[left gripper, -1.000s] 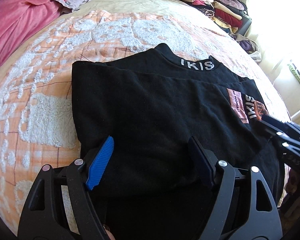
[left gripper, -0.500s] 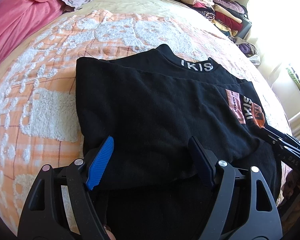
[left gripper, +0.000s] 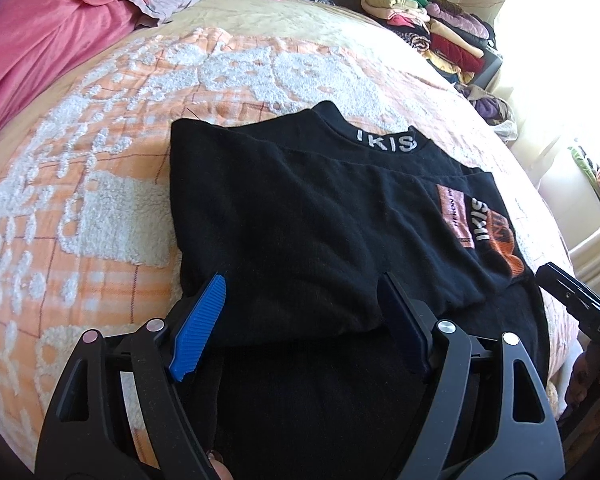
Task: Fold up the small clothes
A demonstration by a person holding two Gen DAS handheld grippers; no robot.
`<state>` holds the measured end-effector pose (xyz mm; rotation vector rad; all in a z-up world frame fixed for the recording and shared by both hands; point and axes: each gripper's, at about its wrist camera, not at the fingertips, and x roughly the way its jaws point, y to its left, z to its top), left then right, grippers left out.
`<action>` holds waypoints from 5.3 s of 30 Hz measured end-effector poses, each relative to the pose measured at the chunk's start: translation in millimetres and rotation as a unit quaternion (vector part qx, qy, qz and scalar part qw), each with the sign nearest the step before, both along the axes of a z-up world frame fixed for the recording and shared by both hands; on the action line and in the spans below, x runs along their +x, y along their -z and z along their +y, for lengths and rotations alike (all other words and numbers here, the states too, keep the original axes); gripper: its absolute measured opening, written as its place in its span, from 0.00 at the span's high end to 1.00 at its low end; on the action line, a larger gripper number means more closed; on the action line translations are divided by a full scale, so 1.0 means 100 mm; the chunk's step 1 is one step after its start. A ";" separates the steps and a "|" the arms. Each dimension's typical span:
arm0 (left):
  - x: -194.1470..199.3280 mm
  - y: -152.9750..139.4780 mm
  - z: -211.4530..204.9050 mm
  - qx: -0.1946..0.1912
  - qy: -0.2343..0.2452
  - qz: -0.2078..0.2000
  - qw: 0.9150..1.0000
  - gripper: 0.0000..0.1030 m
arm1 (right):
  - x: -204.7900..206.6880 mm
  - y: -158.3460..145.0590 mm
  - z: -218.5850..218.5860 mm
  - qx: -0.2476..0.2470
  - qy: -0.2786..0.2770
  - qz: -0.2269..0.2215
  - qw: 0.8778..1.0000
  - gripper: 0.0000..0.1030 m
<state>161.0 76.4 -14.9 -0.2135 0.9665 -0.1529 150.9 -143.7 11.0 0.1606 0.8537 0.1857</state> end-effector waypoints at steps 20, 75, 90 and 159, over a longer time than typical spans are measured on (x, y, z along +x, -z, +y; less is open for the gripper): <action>-0.46 -0.55 0.03 -0.002 -0.012 -0.067 0.998 0.09 | -0.36 -0.35 -0.09 0.012 0.012 -0.042 0.999 0.15; -1.80 0.25 0.51 -0.005 -0.037 0.044 0.998 0.36 | -1.46 0.37 -0.69 -0.058 0.030 0.057 0.996 0.15; -2.03 0.42 0.42 -0.001 -0.017 0.080 0.997 0.55 | -1.64 0.83 -0.81 -0.046 0.012 0.139 0.989 0.45; -2.02 -0.35 0.73 -0.062 -0.041 -0.046 0.996 0.97 | -1.64 -0.21 -1.19 0.096 -0.012 -0.008 0.995 0.94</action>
